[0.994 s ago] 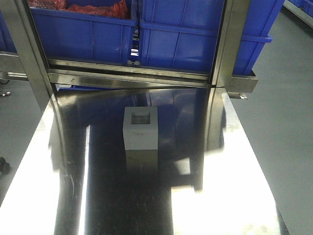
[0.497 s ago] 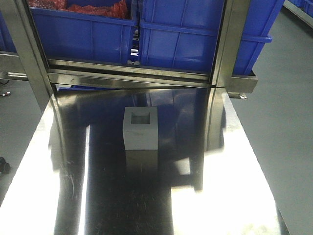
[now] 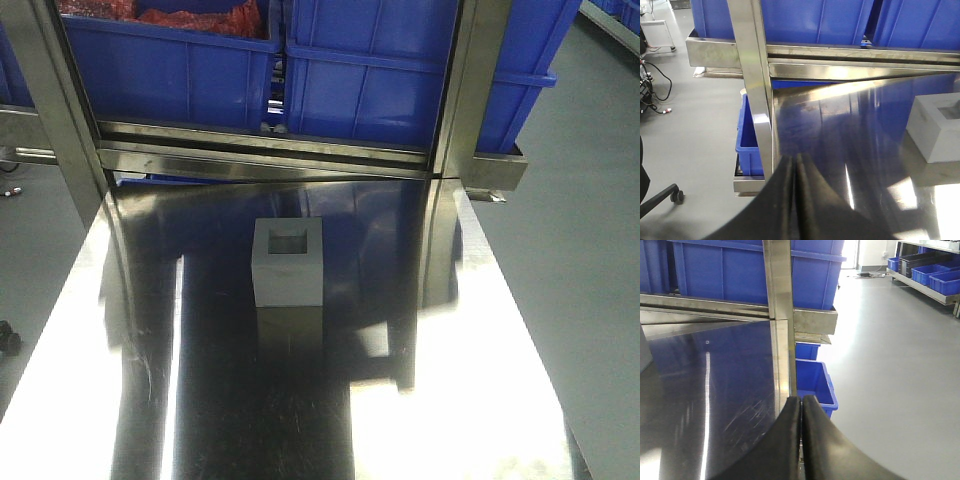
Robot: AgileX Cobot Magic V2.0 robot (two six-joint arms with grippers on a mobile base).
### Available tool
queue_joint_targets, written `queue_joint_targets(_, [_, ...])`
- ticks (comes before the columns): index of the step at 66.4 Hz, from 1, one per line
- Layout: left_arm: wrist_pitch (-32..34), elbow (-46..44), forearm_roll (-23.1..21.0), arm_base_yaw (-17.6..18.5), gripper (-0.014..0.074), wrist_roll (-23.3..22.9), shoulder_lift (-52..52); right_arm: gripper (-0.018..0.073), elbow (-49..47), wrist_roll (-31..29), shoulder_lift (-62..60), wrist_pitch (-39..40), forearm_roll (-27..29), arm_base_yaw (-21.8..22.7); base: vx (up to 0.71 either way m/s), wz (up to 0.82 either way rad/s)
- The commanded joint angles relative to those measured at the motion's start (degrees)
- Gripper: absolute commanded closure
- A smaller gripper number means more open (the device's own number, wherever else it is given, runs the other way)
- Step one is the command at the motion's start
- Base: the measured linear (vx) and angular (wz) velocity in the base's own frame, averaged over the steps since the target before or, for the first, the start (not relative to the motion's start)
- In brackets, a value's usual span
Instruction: Sort gray base to blue bin
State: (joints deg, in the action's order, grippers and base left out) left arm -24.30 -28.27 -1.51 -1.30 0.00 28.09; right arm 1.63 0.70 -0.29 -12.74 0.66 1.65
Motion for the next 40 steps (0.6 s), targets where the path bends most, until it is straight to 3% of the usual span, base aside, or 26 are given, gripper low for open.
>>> queue_joint_targets(1, [3.81, -2.01, -0.56, -0.09, 0.0452, -0.31, 0.54, 0.0564, 0.07, -0.7, 1.03, 4.14, -0.26, 0.15, 0.0, 0.0])
queue_joint_targets(16, [3.81, -2.01, -0.56, -0.09, 0.0013, -0.31, 0.54, 0.0564, 0.07, -0.7, 1.03, 4.14, -0.26, 0.15, 0.0, 0.0])
queue_joint_targets(23, [3.81, -2.01, -0.56, -0.09, -0.0126, -0.31, 0.54, 0.0564, 0.07, -0.7, 1.03, 4.14, -0.26, 0.15, 0.0, 0.0])
queue_joint_targets(40, [3.81, -2.01, -0.56, -0.09, -0.0093, -0.31, 0.54, 0.0564, 0.07, -0.7, 1.03, 4.14, -0.26, 0.15, 0.0, 0.0])
